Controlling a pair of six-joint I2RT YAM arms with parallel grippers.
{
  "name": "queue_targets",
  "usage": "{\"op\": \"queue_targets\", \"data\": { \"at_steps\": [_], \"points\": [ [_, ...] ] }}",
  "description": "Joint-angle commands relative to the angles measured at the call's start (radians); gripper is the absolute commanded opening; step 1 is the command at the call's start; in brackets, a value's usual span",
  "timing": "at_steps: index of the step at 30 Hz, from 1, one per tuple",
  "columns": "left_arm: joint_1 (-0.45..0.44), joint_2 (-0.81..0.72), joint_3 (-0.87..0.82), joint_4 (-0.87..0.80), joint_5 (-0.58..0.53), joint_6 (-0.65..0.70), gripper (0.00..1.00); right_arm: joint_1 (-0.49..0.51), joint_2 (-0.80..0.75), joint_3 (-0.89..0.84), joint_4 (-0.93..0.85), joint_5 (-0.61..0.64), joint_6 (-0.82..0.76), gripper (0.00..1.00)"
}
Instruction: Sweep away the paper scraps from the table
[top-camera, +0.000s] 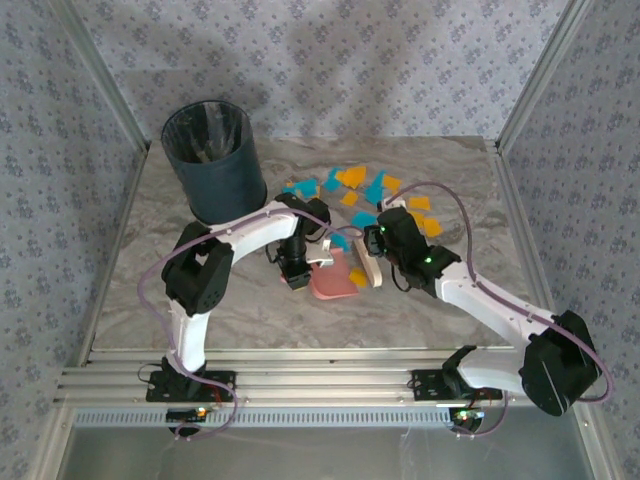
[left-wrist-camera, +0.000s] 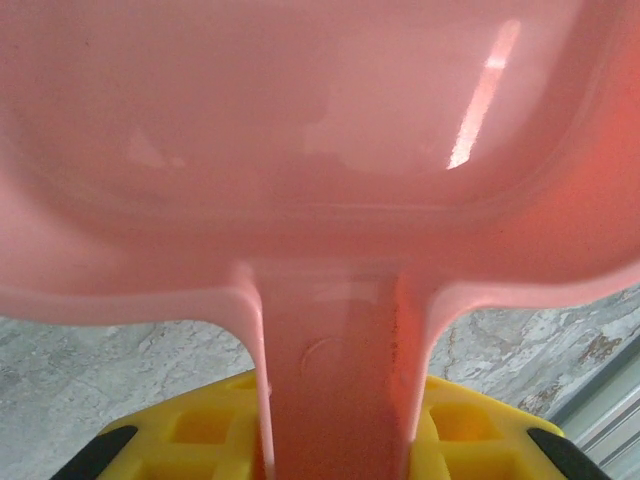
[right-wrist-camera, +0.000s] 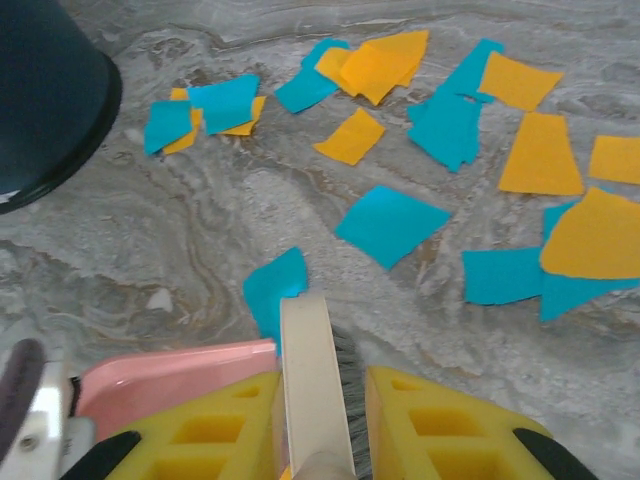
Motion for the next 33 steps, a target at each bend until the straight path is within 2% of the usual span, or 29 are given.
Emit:
{"op": "queue_targets", "data": {
  "at_steps": [1,8,17,20,24,33],
  "points": [
    [-0.005,0.023,0.019,-0.044,-0.025,-0.023,0.0,0.016,-0.021,-0.008,-0.011,-0.06,0.058,0.0],
    [-0.005,0.02,0.012,-0.046,-0.026,-0.032,0.0,0.026,-0.057,-0.007,-0.001,-0.063,0.083,0.0],
    [0.025,-0.056,-0.072,-0.028,-0.006,-0.085,0.0,0.028,-0.12,0.011,-0.004,0.064,0.042,0.0],
    [0.045,-0.089,-0.103,-0.022,0.001,-0.098,0.0,0.013,-0.113,0.031,-0.028,0.072,0.023,0.0],
    [0.068,-0.125,-0.129,-0.019,-0.003,-0.117,0.0,-0.051,-0.085,0.058,-0.012,0.071,-0.021,0.0],
    [0.08,-0.164,-0.174,-0.019,0.012,-0.113,0.0,-0.244,0.073,0.143,0.088,-0.016,-0.116,0.0]
  ]
}}
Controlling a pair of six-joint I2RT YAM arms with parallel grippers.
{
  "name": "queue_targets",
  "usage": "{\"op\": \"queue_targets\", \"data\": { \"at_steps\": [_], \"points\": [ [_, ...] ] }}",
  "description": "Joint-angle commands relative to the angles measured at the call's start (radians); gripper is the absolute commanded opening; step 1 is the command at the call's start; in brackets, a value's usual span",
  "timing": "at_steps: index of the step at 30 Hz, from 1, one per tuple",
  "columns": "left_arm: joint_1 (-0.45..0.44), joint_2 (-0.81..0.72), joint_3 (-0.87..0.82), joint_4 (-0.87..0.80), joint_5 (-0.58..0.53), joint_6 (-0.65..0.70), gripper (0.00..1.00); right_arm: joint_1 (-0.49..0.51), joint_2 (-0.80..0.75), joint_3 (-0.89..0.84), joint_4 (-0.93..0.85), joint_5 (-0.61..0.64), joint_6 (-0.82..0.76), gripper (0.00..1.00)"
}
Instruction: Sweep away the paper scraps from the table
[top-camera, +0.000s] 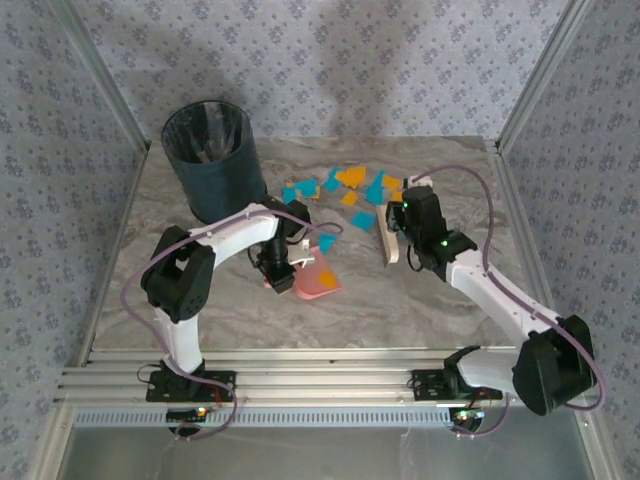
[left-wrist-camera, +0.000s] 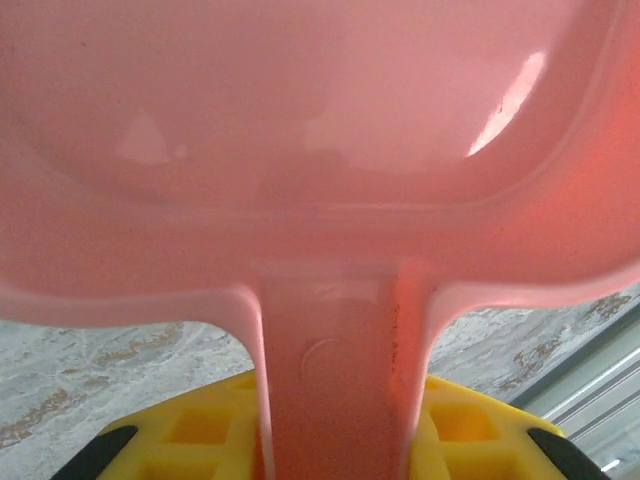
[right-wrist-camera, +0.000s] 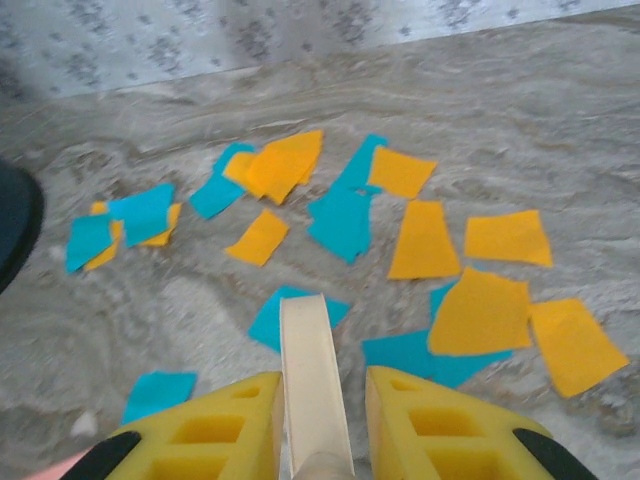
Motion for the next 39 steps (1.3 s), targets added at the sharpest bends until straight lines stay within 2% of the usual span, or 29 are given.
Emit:
{"op": "queue_targets", "data": {
  "at_steps": [1,8,15,19,33,39],
  "points": [
    [0.004,-0.05,-0.018,-0.023,0.01,-0.019,0.0,-0.048,0.063,0.063,0.079,-0.039,-0.063,0.0],
    [0.027,-0.074,-0.05,-0.009,0.014,-0.04,0.0,-0.07,0.226,0.189,0.093,-0.044,-0.135,0.0],
    [0.047,-0.092,-0.084,0.005,0.02,-0.043,0.0,-0.016,0.364,0.327,0.021,0.074,-0.217,0.0],
    [0.067,-0.093,-0.093,0.011,0.019,-0.052,0.0,0.017,0.422,0.381,-0.02,0.097,-0.26,0.0],
    [0.108,-0.062,-0.076,0.018,-0.003,-0.054,0.0,0.08,0.458,0.373,-0.044,-0.093,-0.301,0.0],
    [0.111,-0.026,-0.038,0.009,-0.013,-0.035,0.0,0.135,0.437,0.346,-0.042,-0.132,-0.335,0.0]
  ]
}}
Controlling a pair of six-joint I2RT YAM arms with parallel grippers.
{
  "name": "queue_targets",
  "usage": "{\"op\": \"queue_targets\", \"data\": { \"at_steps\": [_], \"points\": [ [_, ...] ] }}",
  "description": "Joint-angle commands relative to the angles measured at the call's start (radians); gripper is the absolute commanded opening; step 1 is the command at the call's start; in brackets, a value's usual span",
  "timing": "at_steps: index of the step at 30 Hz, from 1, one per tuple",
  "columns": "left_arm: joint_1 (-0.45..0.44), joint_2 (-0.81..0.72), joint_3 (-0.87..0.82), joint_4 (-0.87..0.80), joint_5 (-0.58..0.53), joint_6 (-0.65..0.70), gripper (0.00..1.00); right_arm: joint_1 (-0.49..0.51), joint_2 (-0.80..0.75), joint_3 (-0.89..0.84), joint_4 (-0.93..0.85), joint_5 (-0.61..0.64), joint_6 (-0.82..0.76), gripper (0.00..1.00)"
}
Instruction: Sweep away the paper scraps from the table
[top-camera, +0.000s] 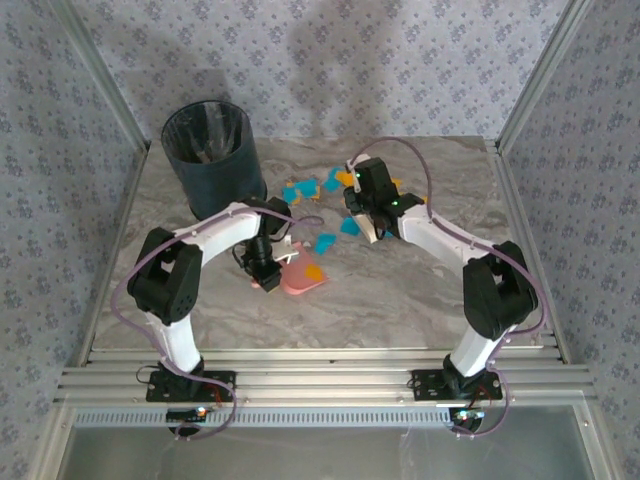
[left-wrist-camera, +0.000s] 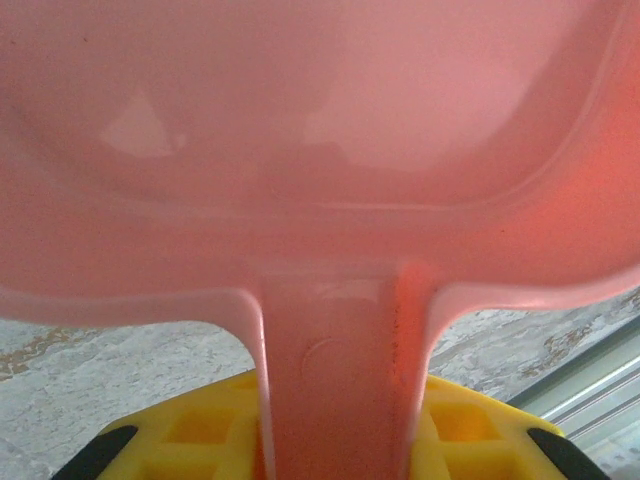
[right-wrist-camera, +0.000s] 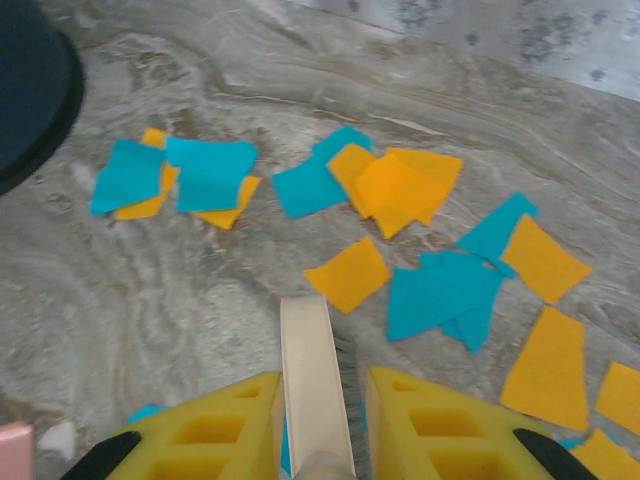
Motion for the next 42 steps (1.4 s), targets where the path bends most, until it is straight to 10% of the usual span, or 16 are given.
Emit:
{"op": "queue_targets", "data": {
  "at_steps": [1,28,42],
  "points": [
    [0.008,0.034,0.043,-0.017,-0.023,0.01,0.0,0.032,-0.016,-0.021,-0.025,-0.063,-0.027,0.0],
    [-0.011,0.064,0.074,-0.02,-0.01,0.064,0.0,0.16,-0.202,-0.146,0.006,-0.222,0.104,0.0],
    [-0.062,0.076,0.08,0.019,0.035,0.112,0.0,0.005,-0.399,-0.323,0.057,-0.226,0.238,0.0]
  ]
}}
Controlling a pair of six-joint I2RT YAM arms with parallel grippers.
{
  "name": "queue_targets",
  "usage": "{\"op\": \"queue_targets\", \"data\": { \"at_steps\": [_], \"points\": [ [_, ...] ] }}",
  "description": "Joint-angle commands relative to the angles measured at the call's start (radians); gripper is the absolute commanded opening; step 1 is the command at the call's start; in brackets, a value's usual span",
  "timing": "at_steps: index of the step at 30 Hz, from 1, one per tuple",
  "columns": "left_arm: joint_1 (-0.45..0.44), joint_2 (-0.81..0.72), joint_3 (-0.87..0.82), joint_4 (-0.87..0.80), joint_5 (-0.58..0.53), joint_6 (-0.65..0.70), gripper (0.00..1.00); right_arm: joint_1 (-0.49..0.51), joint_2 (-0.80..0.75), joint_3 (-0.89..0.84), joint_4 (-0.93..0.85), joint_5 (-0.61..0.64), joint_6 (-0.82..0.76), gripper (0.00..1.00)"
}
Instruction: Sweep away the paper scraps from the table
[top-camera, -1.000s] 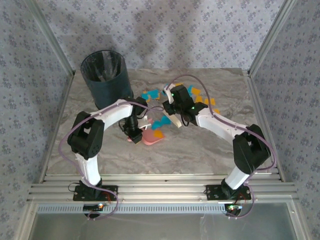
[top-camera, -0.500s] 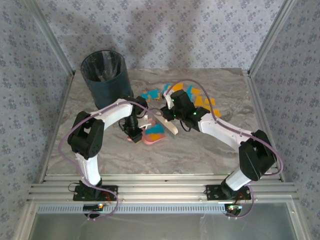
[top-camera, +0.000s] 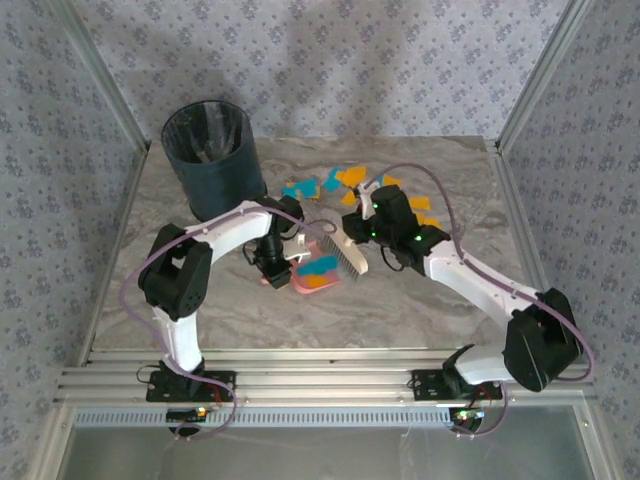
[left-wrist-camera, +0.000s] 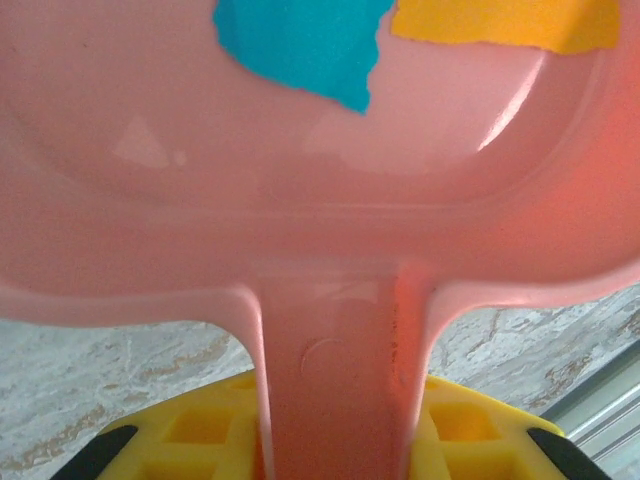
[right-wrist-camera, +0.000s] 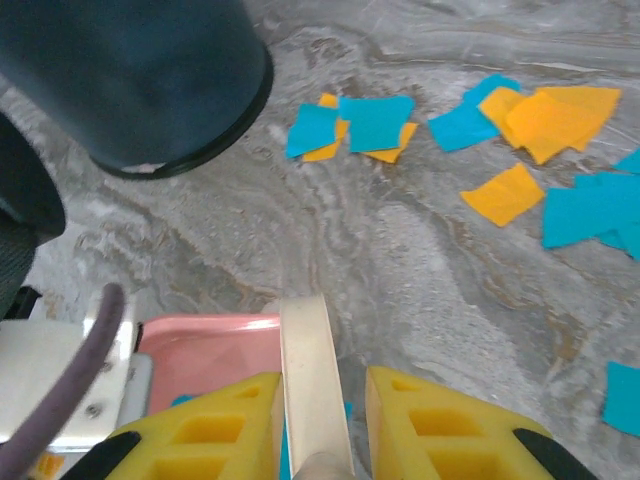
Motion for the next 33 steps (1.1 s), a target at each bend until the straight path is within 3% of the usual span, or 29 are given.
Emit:
{"op": "queue_targets", "data": {
  "at_steps": [1,6,15,22,33],
  "points": [
    [-0.012,0.024,0.018,-0.005,0.027,0.03,0.0,-0.058,-0.07,-0.043,0.03,-0.015,0.061,0.0],
    [-0.031,0.042,0.038,-0.003,0.027,0.04,0.0,-0.171,-0.144,-0.098,0.025,-0.052,0.082,0.0],
    [-0.054,0.079,0.084,-0.017,0.031,0.032,0.0,-0.35,-0.222,-0.12,-0.039,0.168,0.065,0.0],
    [-0.062,0.086,0.092,-0.02,0.031,0.025,0.0,-0.473,-0.145,-0.063,-0.001,0.209,-0.004,0.0],
    [-0.064,0.087,0.094,-0.022,0.03,0.02,0.0,-0.484,0.039,0.047,0.058,0.185,-0.146,0.0]
  ]
}}
